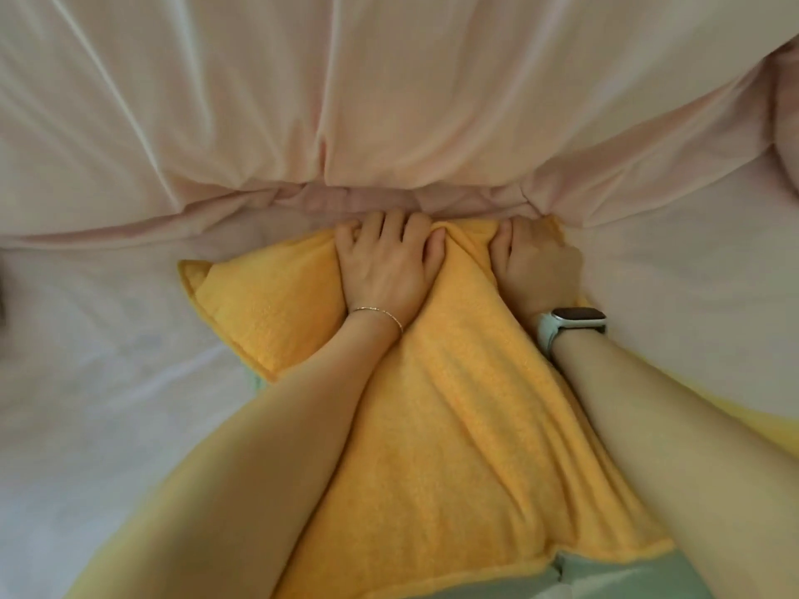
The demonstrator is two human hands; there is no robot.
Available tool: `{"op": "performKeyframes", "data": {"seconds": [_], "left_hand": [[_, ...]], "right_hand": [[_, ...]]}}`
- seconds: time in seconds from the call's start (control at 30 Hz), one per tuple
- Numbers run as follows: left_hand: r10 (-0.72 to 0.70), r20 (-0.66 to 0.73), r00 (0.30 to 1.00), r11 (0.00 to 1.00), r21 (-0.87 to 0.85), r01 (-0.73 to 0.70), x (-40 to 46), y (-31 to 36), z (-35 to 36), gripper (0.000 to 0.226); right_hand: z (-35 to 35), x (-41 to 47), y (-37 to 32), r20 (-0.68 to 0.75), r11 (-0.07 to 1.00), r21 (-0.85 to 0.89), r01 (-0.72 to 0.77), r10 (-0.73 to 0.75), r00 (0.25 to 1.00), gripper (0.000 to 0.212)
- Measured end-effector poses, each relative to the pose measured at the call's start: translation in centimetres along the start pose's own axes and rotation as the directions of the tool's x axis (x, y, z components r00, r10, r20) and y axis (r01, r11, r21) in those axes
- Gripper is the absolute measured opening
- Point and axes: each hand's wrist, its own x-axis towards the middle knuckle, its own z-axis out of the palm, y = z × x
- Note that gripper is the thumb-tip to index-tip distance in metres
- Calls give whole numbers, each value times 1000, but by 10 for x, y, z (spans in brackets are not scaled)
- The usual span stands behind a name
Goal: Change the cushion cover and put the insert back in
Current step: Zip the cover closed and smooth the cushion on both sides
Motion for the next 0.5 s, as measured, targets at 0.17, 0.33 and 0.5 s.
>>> {"op": "performKeyframes", "data": {"seconds": [0.17,0.33,0.5], "left_hand": [[134,-74,988,983,-115,-142,-79,-17,-24,25],[234,102,967,968,-114,-222,-171,-43,-61,49],[187,171,967,979,-113,-169,-199,-48,-103,52]], "right_hand": [[-27,-62,-28,-111,998,48,-29,34,993,29],[-69,-143,-57,-9,996,81,-21,22,1000,45],[-138,-173,-62,57,979,197,52,-64,996,44]]}}
